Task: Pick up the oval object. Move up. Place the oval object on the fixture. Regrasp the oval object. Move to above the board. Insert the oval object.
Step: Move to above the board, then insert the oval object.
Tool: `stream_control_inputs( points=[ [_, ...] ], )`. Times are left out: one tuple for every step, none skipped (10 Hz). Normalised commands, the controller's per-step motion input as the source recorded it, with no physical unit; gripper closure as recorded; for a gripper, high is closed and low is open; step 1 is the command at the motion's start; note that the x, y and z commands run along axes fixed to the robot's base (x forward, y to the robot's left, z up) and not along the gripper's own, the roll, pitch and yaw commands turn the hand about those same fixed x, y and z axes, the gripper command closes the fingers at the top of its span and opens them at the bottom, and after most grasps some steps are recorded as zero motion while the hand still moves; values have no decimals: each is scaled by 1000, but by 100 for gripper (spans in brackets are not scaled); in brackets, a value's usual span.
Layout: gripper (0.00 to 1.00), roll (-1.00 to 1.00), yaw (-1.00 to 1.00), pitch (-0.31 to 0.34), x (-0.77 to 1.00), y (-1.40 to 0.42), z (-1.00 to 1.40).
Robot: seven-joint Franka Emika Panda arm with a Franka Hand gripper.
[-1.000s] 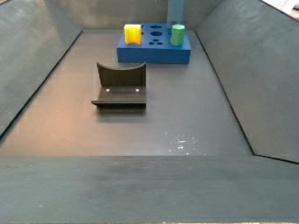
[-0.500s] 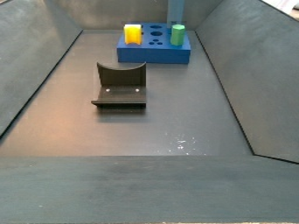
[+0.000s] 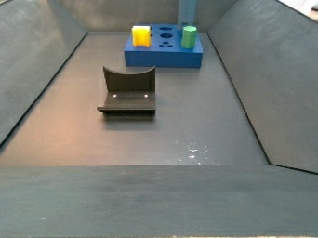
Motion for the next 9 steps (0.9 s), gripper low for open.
stream_control_inputs(
  points=[
    [100,-216,1000,-392,-77,26,-2],
    [100,-192,1000,-457,-75,24,0],
    [100,-137,811,-415,-68,21,-5],
    [100,-86,550,-321,-64,15,0],
    [100,-47,286,-200,-47,16,0],
    [100,0,0,0,-74,0,0],
    [100,33,0,16,34,0,0],
    [100,-1,0,0,17,0,0],
    [100,0,-731,-66,0,-506,-314]
  ],
)
